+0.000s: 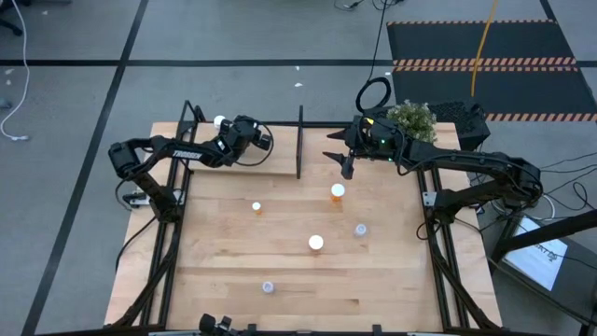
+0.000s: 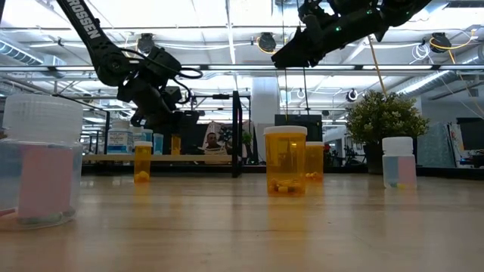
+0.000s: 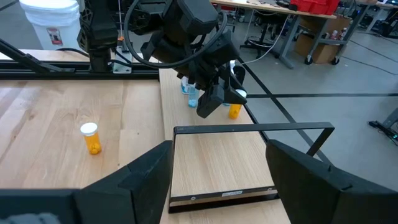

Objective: Pick and place medicine bottles onto shelf by color
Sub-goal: Put the bottom small orange pill bottle on the shelf

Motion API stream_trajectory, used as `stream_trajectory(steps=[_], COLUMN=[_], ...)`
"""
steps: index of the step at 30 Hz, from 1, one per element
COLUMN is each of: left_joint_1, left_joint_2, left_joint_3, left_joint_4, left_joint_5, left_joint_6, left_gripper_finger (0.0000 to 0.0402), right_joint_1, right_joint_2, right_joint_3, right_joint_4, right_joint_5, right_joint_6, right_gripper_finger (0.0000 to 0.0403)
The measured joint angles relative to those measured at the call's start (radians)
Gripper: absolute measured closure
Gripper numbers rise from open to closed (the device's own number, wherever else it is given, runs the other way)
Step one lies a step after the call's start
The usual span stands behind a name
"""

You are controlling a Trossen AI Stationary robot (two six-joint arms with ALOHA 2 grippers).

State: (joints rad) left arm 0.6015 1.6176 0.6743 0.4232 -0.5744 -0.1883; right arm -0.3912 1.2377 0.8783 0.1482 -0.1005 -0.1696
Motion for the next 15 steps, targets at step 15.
stream_trajectory(steps=[15], left_joint_1=[0.0], left_joint_2=[0.0], left_joint_3=[0.0], left_joint_4=[-0.019], left_joint_5=[0.01], left_joint_6=[0.002], left_gripper_finger=[0.027], right_joint_1=[0.0], right_joint_2=[0.0], right_joint_3=[0.0], right_joint_4=[0.0], right_joint_5=[0.0], right_joint_6=[0.0], right_gripper_finger=[0.015])
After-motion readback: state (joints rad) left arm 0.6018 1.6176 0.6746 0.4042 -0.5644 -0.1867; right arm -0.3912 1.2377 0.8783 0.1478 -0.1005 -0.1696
